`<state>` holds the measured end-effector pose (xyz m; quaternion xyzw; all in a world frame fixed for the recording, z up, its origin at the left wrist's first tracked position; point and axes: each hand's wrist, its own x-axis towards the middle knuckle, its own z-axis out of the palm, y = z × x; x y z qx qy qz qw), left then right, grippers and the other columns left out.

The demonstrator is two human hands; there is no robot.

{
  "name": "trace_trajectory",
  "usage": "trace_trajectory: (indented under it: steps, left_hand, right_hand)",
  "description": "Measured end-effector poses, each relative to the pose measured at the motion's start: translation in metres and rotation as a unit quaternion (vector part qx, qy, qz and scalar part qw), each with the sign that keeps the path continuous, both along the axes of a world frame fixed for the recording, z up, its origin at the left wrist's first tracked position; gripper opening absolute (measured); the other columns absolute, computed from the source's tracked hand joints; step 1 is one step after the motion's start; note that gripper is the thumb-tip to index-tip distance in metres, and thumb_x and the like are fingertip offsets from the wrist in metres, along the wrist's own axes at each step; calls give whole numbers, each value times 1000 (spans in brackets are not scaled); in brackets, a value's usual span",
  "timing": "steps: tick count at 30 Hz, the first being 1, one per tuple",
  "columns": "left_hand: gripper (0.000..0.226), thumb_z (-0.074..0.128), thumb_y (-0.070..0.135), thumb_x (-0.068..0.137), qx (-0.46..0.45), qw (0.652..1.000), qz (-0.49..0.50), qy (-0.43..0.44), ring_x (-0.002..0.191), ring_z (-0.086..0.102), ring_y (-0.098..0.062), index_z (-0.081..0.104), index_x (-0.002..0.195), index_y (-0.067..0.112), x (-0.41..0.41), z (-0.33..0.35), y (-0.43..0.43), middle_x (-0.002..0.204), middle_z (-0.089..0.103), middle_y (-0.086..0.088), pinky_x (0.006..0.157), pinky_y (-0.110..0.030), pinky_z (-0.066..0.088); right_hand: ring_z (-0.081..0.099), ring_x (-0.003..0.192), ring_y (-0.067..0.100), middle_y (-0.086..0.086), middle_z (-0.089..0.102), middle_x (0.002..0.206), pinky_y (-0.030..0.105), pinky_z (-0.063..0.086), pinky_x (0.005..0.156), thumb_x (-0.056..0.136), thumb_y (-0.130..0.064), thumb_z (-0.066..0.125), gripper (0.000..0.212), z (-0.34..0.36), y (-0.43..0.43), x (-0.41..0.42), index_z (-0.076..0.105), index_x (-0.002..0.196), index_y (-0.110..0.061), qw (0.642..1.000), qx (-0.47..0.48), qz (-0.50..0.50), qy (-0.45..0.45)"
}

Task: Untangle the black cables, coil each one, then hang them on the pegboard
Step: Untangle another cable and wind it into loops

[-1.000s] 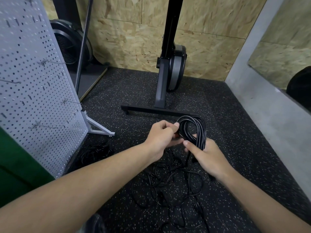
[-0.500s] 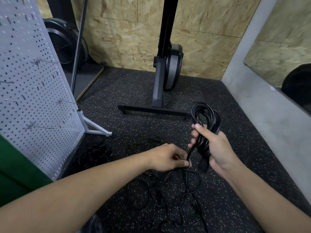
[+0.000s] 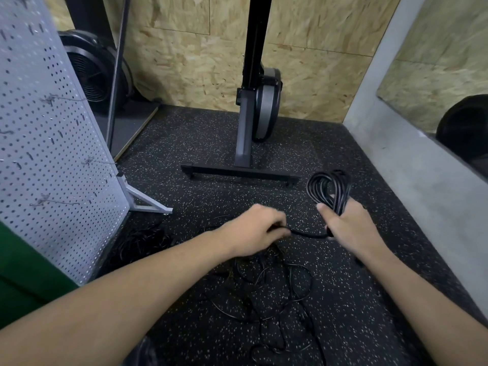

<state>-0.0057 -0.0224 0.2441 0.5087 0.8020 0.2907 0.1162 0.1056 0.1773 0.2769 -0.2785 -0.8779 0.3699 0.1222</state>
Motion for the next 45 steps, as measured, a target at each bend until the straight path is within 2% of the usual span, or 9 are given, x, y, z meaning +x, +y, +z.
trace_trajectory:
  steps: [4,8,13,17,23,29,36,41,45]
  left_hand:
    - [19,73,32,97,110,989,-18,100,84,60,-7,75,100,13,0,18,-4,95,64,7,81,-32,54]
    - [32,87,37,82,207,975,18,81,83,61,-13,70,93,12,-5,27,-6,91,63,4,75,-35,53]
    - [31,93,28,76,242,968,27,54,82,60,-12,70,91,12,-5,31,-3,92,63,4,74,-33,52]
    - [37,93,44,73,205,976,36,58,91,58,-12,70,88,18,-9,29,-5,96,61,7,80,-36,52]
    - [28,67,52,97,155,982,90,-51,94,66,-7,73,103,25,-22,23,-18,98,72,11,86,-30,54]
    - [13,66,32,102,27,986,112,-119,103,66,4,76,110,31,-43,6,-33,107,74,19,100,-26,52]
    - [12,76,31,96,43,990,133,-34,82,67,-2,77,92,20,-39,9,-25,87,74,11,80,-18,52]
    - [11,73,22,99,123,933,233,-245,80,75,-22,72,91,13,-22,12,-11,95,72,-6,64,-36,65]
    - [14,68,15,101,200,844,278,-412,87,70,-21,66,92,4,-14,12,1,98,67,-11,70,-39,66]
  right_hand:
    - [65,95,15,-5,70,99,36,47,83,93,-76,44,55,4,-9,0,67,105,-28,988,47,104,-107]
    - [64,66,11,1,73,79,29,49,60,81,-93,28,78,9,-22,4,69,103,-29,979,-74,151,-119]
    - [60,67,-6,-20,67,74,19,44,69,88,-66,69,37,13,-31,6,67,104,-32,945,-49,287,-150]
    - [47,50,-1,-18,53,56,17,36,53,103,-30,61,15,6,-34,4,64,108,-16,932,-46,318,-167]
    - [49,62,17,-3,51,66,33,40,60,104,-27,57,26,3,-29,4,54,79,-20,946,-95,267,-155]
    - [54,63,17,-4,54,67,37,43,65,87,-63,59,43,-2,-20,4,55,77,-21,957,-102,230,-145]
    - [49,57,12,-7,50,64,35,43,68,98,-66,51,47,-7,-20,1,51,76,-25,973,-66,197,-98]
    - [69,75,31,10,71,79,49,56,83,91,-76,52,73,-13,-20,-2,67,104,-6,981,-60,169,-80]
    - [63,70,5,-22,65,66,36,52,73,97,-58,61,31,-16,-31,-5,69,96,-28,981,-57,184,-39]
